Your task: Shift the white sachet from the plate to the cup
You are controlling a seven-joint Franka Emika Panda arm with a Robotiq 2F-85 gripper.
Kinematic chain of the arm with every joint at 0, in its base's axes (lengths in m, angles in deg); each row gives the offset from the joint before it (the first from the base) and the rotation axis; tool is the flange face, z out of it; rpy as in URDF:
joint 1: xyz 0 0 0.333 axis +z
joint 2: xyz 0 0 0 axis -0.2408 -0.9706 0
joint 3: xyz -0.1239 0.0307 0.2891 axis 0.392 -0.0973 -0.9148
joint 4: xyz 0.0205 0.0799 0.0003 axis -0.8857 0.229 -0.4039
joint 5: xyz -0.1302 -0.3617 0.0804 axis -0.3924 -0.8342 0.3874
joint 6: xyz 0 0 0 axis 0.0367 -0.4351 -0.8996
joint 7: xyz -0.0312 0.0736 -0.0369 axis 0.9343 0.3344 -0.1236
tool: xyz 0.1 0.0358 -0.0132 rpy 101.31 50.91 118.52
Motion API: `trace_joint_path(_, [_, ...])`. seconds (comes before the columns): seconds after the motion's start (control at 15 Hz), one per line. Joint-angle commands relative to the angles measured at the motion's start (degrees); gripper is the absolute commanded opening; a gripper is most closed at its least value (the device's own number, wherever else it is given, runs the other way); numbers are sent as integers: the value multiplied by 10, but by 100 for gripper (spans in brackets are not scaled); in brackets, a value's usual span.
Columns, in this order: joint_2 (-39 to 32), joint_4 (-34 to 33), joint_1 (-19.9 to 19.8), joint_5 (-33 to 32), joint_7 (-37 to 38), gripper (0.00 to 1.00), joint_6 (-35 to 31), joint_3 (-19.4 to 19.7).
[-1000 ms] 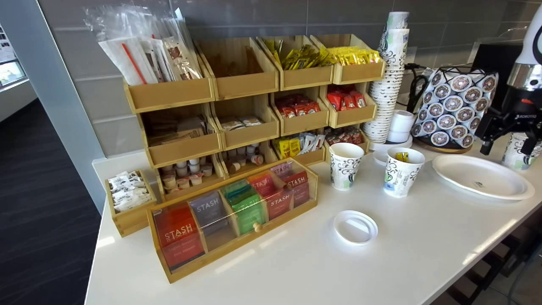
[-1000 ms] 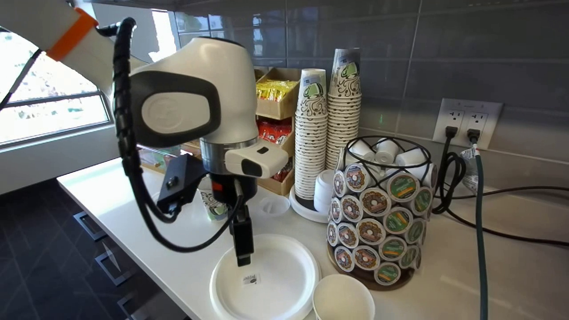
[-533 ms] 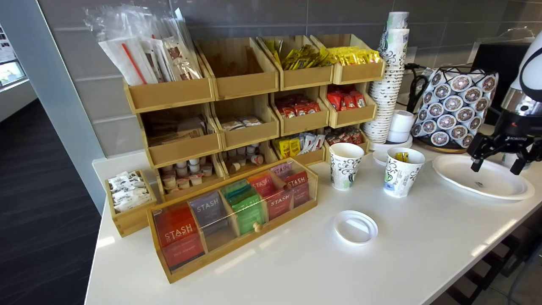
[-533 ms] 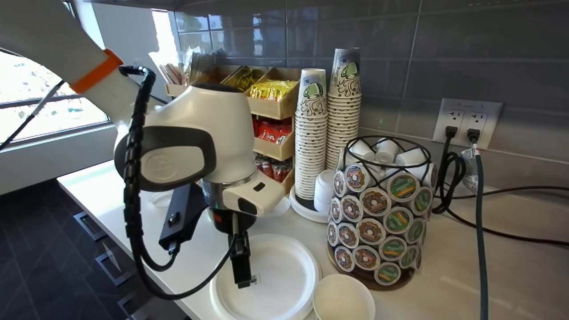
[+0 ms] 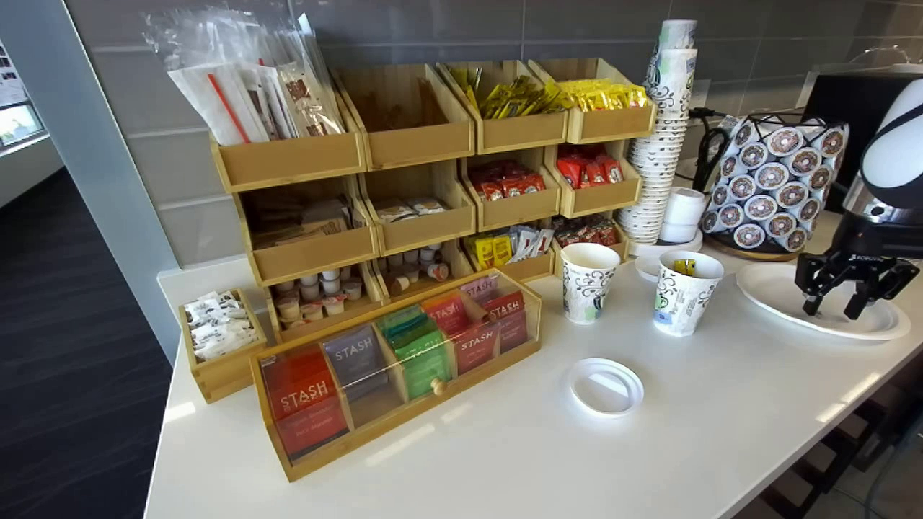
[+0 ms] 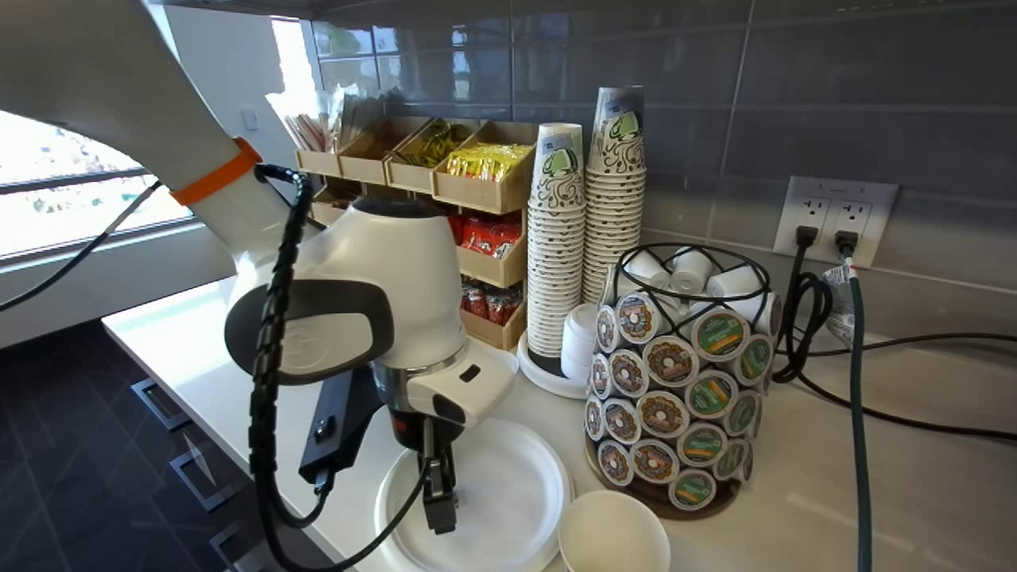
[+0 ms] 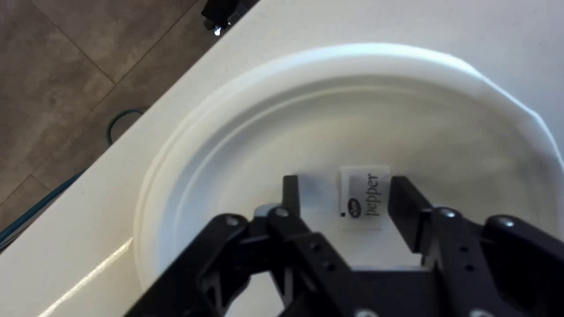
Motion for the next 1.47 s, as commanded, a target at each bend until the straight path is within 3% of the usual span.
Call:
trace_joint_path(0.0, [-29,-11,3,51,-36,46,-18,-2])
trace_joint_path(0.4, [-32,-18,2,97,-72,59,-18,-11])
trace_joint_path(0.6, [-35,-22,4,104,-79,43,-19,-13])
trace_joint_path(0.8, [-39,-25,5,99,-79,18,-22,-11])
trace_joint_path(0.93, [-40,-26,6,94,-78,15,-21,-10])
trace_joint_path(1.0, [-40,-25,7,91,-77,20,-24,-10])
trace_joint_path(1.13, [-40,-25,9,84,-74,14,-24,-8])
trace_joint_path(1.27, [-39,-25,11,79,-71,2,-23,-6])
trace_joint_path(1.4, [-36,-24,12,75,-70,0,-24,-5])
